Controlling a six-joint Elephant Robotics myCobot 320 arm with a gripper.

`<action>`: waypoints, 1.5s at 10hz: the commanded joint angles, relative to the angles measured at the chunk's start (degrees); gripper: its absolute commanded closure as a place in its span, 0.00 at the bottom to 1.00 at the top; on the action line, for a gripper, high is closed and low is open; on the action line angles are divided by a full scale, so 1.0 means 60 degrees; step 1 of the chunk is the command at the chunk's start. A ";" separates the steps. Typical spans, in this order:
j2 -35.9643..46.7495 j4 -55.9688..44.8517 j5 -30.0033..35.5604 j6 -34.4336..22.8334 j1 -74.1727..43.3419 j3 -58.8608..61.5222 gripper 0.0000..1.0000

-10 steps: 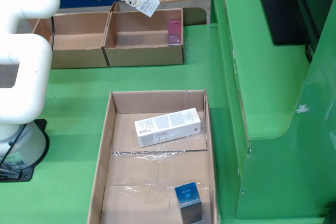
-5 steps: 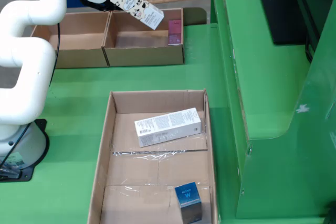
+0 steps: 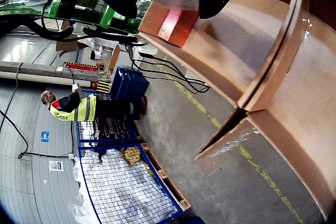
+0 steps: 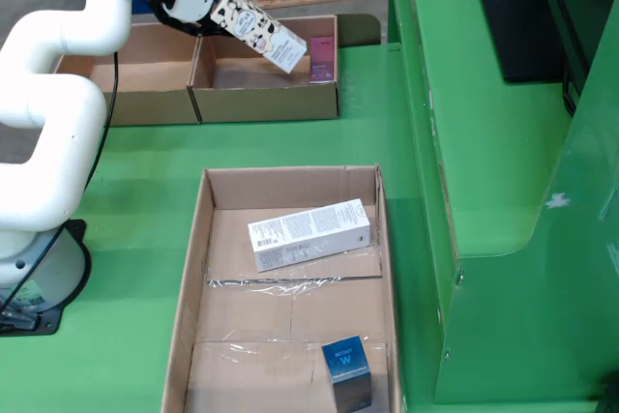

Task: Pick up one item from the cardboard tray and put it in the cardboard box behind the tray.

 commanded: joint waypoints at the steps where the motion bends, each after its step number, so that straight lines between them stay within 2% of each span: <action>1: -0.0090 0.0114 -0.0121 -0.0002 -0.0005 0.0277 1.00; 4: -0.0360 0.0114 -0.0120 0.0012 0.0027 0.0277 1.00; 8: -0.0361 0.0114 -0.0121 -0.0591 0.0027 0.0277 1.00; 14: -0.0360 0.0113 -0.0121 -0.0793 0.0027 0.0277 1.00; 15: -0.0360 0.0114 -0.0121 -0.0802 0.0027 0.0277 0.90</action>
